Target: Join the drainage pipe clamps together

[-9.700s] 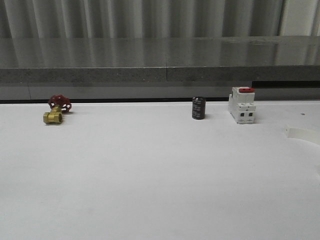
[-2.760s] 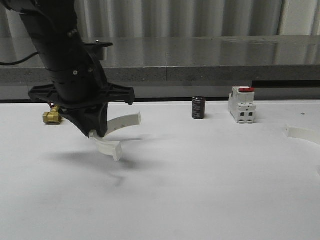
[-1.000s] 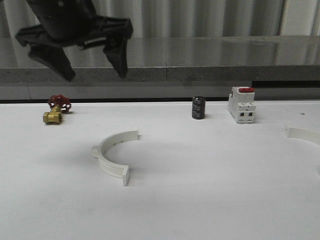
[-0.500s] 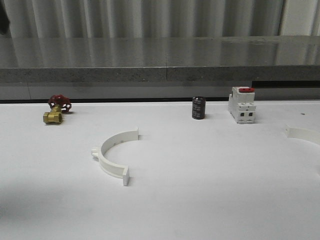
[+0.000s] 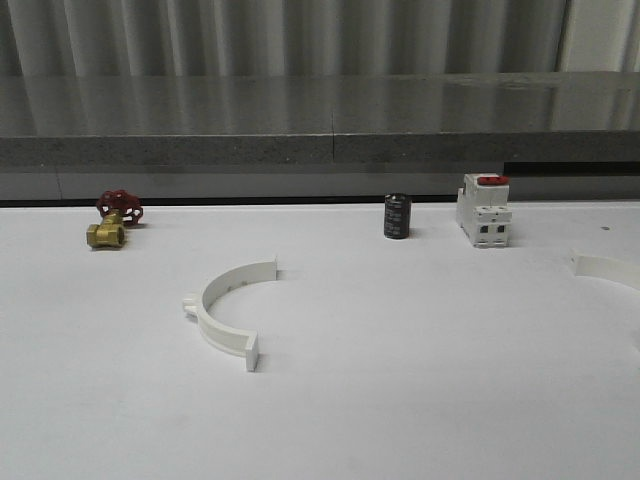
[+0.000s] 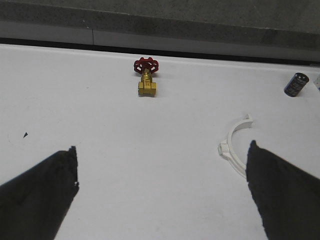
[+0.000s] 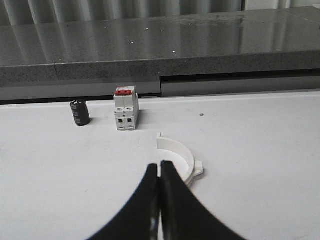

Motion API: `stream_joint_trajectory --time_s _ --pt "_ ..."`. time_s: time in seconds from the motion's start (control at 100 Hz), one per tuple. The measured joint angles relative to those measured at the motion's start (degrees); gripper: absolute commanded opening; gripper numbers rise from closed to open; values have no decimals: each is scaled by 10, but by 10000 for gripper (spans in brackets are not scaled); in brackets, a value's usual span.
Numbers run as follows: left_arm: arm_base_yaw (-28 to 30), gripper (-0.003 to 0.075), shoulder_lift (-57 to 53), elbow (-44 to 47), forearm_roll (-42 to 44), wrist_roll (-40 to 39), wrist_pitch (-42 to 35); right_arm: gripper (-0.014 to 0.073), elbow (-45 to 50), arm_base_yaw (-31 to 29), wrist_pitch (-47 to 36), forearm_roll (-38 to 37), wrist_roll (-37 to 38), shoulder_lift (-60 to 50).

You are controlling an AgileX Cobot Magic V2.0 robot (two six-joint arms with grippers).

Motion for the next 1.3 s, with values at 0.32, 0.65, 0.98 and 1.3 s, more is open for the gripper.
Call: stream_joint_trajectory --time_s 0.32,0.65,0.98,1.3 --pt "0 328 -87 31 0 0 0 -69 0 0 0 0 0 0" --pt "0 -20 -89 31 0 0 0 -69 0 0 0 0 0 0" --pt "0 -20 -89 31 0 0 0 -69 -10 0 -29 0 0 0" --pt "0 -20 -89 31 0 0 0 -69 -183 0 143 0 11 93"
